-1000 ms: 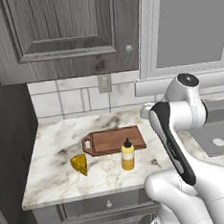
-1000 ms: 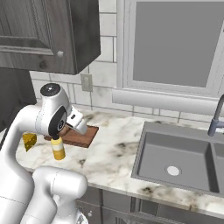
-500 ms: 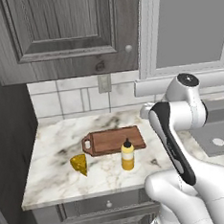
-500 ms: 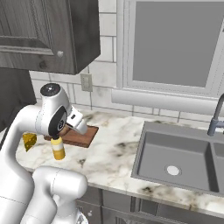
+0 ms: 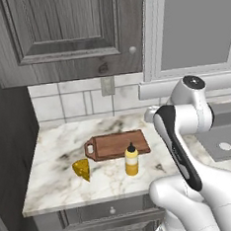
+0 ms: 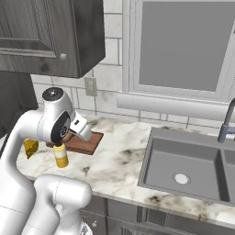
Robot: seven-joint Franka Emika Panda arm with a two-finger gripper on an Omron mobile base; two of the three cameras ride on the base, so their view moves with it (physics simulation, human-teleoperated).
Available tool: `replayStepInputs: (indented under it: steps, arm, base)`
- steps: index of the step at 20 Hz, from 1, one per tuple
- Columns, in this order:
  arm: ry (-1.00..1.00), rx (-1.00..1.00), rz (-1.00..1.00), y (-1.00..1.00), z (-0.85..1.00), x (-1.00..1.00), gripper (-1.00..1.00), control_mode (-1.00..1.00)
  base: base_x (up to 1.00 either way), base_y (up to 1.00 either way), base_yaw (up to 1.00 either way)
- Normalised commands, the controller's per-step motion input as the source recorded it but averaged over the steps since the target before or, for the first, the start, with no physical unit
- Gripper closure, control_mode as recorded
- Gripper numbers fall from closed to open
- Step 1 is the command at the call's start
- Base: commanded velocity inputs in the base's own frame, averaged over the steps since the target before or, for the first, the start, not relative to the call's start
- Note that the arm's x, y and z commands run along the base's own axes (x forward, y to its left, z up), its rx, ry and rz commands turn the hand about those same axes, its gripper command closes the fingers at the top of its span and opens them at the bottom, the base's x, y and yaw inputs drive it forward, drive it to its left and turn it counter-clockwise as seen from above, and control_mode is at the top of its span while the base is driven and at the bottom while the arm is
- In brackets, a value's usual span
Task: Retrieve the reheated potato from the microwave, then place the potato, cheese, and condiment on the cutting board.
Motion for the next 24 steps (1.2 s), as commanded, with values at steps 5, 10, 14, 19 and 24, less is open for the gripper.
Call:
replayStepInputs:
  steps: [5, 10, 14, 19, 24]
  arm:
    - [0.0, 0.0, 0.0, 0.0, 0.0, 0.0, 1.0, -1.0]
    - [0.0, 0.0, 0.0, 0.0, 0.0, 0.0, 1.0, -1.0]
    - [0.0, 0.0, 0.0, 0.0, -0.05, 0.07, 1.0, -1.0]
    - [0.0, 0.0, 0.0, 0.0, -0.08, 0.26, 1.0, -1.0]
    - [0.0, 0.08, 0.08, -0.02, -0.06, 0.29, 1.0, -1.0]
  base:
    - [0.0, 0.0, 0.0]
    - [0.0, 0.0, 0.0]
    - [0.0, 0.0, 0.0]
    - [0.0, 0.0, 0.0]
    - [0.0, 0.0, 0.0]
